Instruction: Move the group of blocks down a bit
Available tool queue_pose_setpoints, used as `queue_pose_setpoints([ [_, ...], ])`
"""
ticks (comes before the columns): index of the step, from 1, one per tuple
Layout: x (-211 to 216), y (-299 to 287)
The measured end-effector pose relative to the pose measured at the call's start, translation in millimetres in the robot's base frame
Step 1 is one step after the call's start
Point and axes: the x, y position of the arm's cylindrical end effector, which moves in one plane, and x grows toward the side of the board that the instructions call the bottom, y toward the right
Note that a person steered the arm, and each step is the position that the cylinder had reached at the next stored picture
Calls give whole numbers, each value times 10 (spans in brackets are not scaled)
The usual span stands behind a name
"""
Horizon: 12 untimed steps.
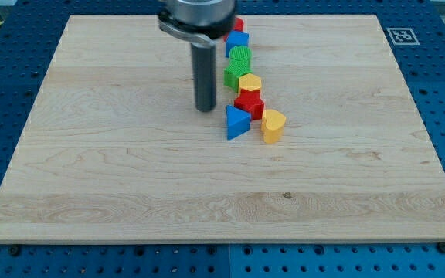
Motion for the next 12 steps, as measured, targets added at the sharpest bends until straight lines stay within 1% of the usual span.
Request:
queue_pose_setpoints([
  [1,-658,-706],
  [2,-1455,-1179],
  [3,-2103,-809],
  [4,-2112,-455],
  [5,-2112,-455],
  [6,-2096,-236],
  [8,-2087,555],
  [9,-2087,1184],
  [10,-1932,1151],
  [11,-1842,840],
  [12,-1738,710],
])
